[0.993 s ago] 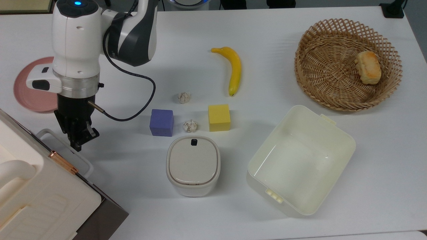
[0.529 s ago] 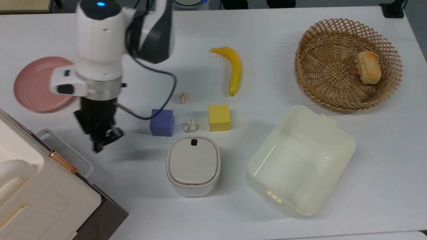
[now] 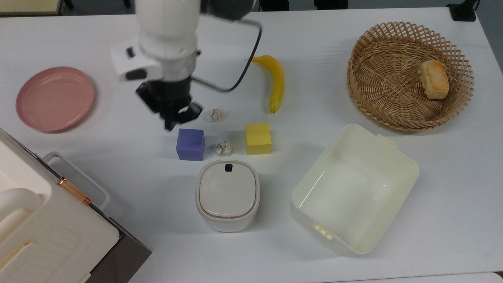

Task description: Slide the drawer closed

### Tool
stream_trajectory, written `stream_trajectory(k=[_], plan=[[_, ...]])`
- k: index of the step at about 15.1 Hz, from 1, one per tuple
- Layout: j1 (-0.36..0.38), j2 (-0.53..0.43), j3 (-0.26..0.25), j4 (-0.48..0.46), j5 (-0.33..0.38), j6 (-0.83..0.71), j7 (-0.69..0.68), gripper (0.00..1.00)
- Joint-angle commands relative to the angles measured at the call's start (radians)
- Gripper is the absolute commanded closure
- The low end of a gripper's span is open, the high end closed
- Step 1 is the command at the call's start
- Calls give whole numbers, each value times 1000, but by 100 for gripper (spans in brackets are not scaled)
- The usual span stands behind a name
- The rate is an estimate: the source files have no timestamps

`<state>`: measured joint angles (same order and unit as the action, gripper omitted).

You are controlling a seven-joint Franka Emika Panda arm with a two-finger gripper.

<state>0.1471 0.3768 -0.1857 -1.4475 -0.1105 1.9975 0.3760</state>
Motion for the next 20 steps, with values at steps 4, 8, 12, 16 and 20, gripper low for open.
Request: stream_trajectory(k=[4, 8, 12, 16, 20], plan=[[62, -202, -14, -185, 11, -129, -115, 100], [52, -281, -14, -186, 35, -222, -231, 99], [32, -361, -15, -183, 101, -327, -367, 82], [46, -372, -15, -185, 101, -333, -355, 24], [46, -378, -14, -180, 100, -358, -353, 0]])
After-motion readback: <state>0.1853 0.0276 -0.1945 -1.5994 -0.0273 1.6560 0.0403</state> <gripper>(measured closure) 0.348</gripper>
